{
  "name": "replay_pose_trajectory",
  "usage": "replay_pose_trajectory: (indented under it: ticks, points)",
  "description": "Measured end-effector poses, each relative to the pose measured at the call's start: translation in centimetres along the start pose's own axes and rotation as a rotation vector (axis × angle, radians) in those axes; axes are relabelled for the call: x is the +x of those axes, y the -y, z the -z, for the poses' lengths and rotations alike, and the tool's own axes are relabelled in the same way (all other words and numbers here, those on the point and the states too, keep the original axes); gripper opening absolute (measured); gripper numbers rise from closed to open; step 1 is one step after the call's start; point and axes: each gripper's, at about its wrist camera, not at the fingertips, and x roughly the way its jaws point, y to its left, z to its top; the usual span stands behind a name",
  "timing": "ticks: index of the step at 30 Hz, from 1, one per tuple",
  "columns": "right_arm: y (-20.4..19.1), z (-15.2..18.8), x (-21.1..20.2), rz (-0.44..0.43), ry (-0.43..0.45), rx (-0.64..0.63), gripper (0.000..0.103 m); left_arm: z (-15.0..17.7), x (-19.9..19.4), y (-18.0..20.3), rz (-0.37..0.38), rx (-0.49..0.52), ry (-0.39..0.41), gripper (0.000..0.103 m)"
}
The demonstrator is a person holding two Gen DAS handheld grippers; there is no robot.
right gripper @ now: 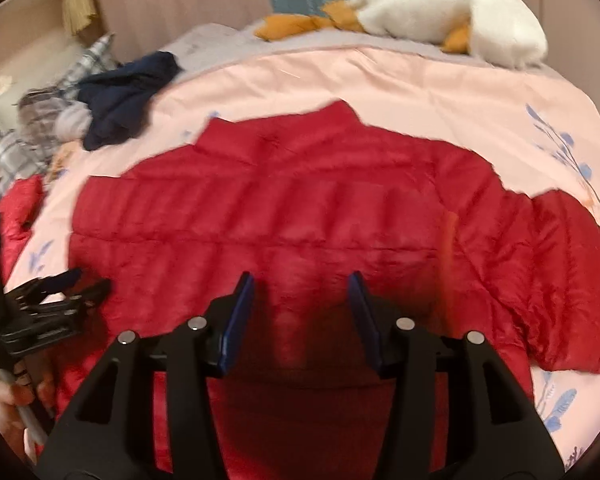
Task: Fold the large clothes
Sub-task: 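Move the right gripper over to the other jacket sleeve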
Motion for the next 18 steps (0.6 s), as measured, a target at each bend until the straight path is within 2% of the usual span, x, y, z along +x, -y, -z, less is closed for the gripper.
replay_pose_trajectory:
  ticks: [3,8,18]
  points:
    - [0.3,0.5,1.2,0.032,-0.053,-0.002,0.057,0.0,0.0,0.0,-0.001,0.001,0.001,0.087]
    - [3.0,0.5,1.5,0.001,-0.059,0.098,0.053,0.1,0.0,0.0,0.002,0.002,0.003,0.087]
    - [3.5,0.9,1.2,0.027,-0.065,0.101,0.052,0.3,-0.1,0.3,-0.012,0.008,0.005,0.088]
